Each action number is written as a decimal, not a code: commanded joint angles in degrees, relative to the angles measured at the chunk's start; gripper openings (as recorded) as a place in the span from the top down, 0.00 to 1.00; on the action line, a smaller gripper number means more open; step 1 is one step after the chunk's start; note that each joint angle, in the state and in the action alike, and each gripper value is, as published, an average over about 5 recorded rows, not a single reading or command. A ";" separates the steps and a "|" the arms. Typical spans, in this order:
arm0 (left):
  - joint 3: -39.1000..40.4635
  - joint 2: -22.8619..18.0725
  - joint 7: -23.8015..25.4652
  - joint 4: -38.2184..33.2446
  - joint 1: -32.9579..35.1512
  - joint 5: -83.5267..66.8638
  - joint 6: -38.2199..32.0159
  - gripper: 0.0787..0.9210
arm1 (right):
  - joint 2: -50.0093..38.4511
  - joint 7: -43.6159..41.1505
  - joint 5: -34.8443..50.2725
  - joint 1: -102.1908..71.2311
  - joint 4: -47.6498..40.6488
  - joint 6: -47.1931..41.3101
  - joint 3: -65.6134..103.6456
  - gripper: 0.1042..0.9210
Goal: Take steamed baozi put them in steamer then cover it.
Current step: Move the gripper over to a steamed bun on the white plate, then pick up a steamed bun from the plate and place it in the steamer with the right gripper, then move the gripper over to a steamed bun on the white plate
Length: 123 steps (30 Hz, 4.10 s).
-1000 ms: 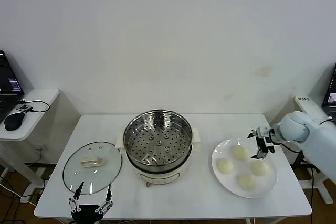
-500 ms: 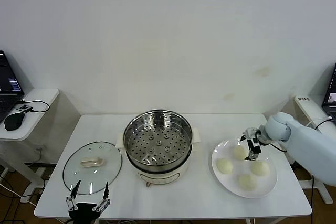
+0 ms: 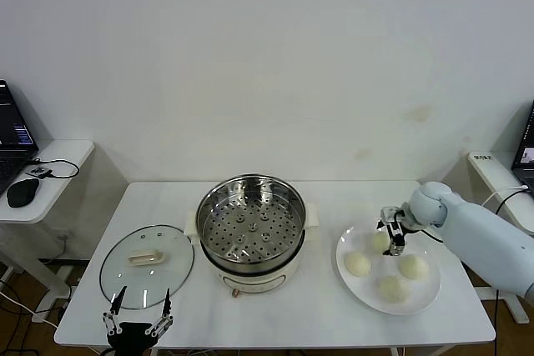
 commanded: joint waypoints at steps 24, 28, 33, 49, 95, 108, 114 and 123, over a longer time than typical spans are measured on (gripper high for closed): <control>-0.69 0.24 -0.12 -0.26 0.13 -0.26 -0.22 0.12 | -3.60 -1.56 2.16 3.54 3.66 -0.06 -1.68 0.44; -0.24 0.35 -0.05 -0.08 -0.21 -0.40 -0.18 0.12 | -8.08 -1.92 6.04 9.69 9.32 -0.82 -6.40 0.44; 0.30 0.47 0.03 0.11 -0.70 -0.71 -0.27 0.12 | -11.28 -2.09 13.34 22.46 15.26 -1.98 -13.34 0.44; -0.55 1.68 0.09 -0.25 -0.68 -2.35 -0.81 0.12 | 10.18 1.36 29.73 50.26 13.36 1.74 -32.06 0.44; -5.16 1.44 0.10 -0.87 -1.10 -4.07 -1.16 0.12 | 41.13 9.32 -5.34 33.36 -14.21 41.70 -36.68 0.40; -4.89 1.20 0.14 -2.06 -0.88 -3.98 -1.10 0.12 | 33.36 4.94 10.19 41.77 -2.50 31.70 -36.92 0.12; -5.37 1.69 0.22 -2.53 -0.80 -4.05 -1.03 0.12 | 20.67 -1.74 25.14 49.06 14.20 10.35 -37.75 0.12; -5.17 2.38 0.46 -3.10 -0.94 -3.93 -0.78 0.12 | -0.36 -2.06 29.35 53.77 30.22 -3.78 -40.26 0.12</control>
